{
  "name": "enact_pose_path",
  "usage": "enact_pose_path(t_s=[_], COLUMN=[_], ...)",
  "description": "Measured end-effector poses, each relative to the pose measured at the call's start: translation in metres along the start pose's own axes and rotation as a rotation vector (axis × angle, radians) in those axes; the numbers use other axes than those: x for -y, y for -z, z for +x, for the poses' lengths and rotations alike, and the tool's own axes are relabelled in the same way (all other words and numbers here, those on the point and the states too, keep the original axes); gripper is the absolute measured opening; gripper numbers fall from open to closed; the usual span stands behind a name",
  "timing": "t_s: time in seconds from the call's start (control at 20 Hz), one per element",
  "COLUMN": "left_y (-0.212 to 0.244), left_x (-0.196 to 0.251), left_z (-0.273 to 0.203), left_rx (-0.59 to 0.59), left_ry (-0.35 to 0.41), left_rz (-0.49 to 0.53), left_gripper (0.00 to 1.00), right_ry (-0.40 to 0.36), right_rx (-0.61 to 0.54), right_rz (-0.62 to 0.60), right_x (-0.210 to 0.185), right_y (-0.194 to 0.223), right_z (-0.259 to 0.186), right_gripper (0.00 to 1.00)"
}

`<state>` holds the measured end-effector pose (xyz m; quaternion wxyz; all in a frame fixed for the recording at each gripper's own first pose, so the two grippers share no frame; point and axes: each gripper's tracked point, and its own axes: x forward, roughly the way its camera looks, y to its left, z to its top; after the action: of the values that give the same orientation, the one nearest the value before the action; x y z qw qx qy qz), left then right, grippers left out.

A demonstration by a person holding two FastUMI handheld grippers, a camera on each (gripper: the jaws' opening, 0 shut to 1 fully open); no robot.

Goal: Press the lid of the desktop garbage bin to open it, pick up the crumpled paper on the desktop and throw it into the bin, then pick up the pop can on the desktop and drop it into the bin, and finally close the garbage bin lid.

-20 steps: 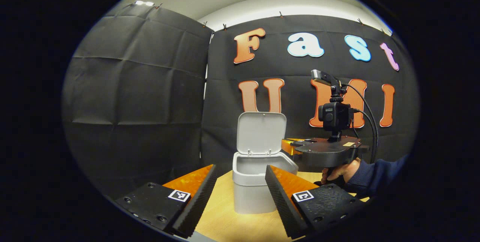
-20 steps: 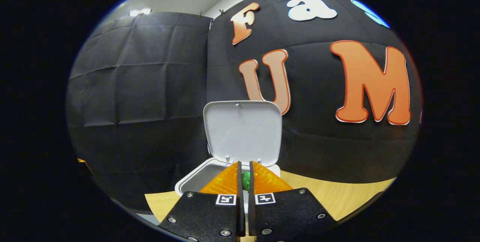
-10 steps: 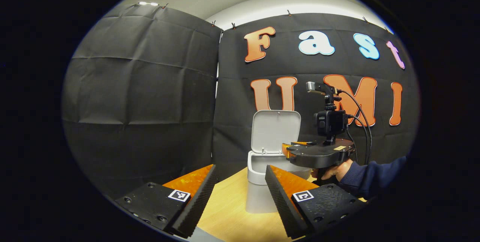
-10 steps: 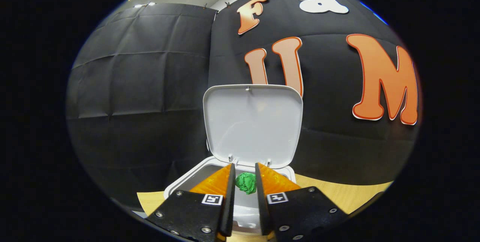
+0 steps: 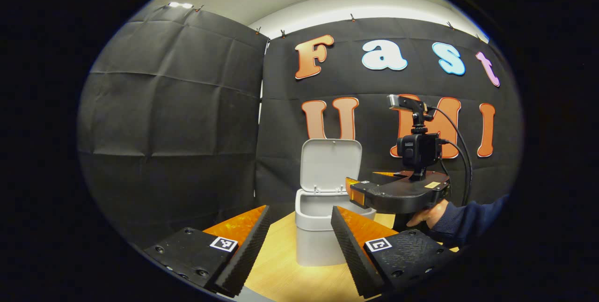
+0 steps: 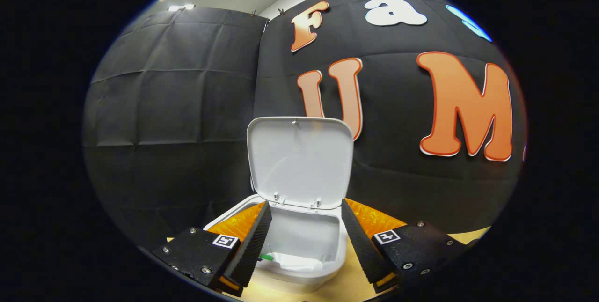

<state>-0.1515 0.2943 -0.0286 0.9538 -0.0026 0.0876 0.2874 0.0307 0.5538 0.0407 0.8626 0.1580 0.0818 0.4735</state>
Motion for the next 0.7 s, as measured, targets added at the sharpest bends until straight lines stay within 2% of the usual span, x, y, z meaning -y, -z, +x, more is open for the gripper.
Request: enact_pose_path(t_s=[0.05, 0.1, 0.3, 0.35, 0.4, 0.45, 0.7], left_y=[-0.001, 0.001, -0.003, -0.002, -0.002, -0.004, 0.005], left_x=[0.007, 0.012, 0.050, 0.063, 0.073, 0.084, 0.132], left_z=[0.000, 0.003, 0.003, 0.002, 0.002, 0.001, -0.003], left_rx=[0.001, 0.002, 0.018, 0.017, 0.022, 0.037, 0.037], left_ry=[0.016, 0.035, 0.111, 0.139, 0.164, 0.183, 0.277], left_rz=[0.001, 0.003, 0.013, 0.013, 0.019, 0.029, 0.041], left_gripper=[0.83, 0.86, 0.84, 0.86, 0.86, 0.87, 0.88], right_ry=[0.015, 0.029, 0.118, 0.151, 0.178, 0.202, 0.313], right_rx=[0.009, 0.019, 0.054, 0.063, 0.065, 0.065, 0.049], right_rz=[0.001, 0.001, -0.010, -0.011, -0.006, 0.003, 0.022], right_x=[0.008, 0.017, 0.062, 0.078, 0.091, 0.102, 0.146], right_y=[-0.002, -0.005, -0.013, -0.014, -0.014, -0.013, -0.004], right_z=[-0.010, -0.022, -0.074, -0.091, -0.104, -0.117, -0.180], right_gripper=[0.99, 0.91, 0.93, 1.00, 1.00, 0.94, 0.94])
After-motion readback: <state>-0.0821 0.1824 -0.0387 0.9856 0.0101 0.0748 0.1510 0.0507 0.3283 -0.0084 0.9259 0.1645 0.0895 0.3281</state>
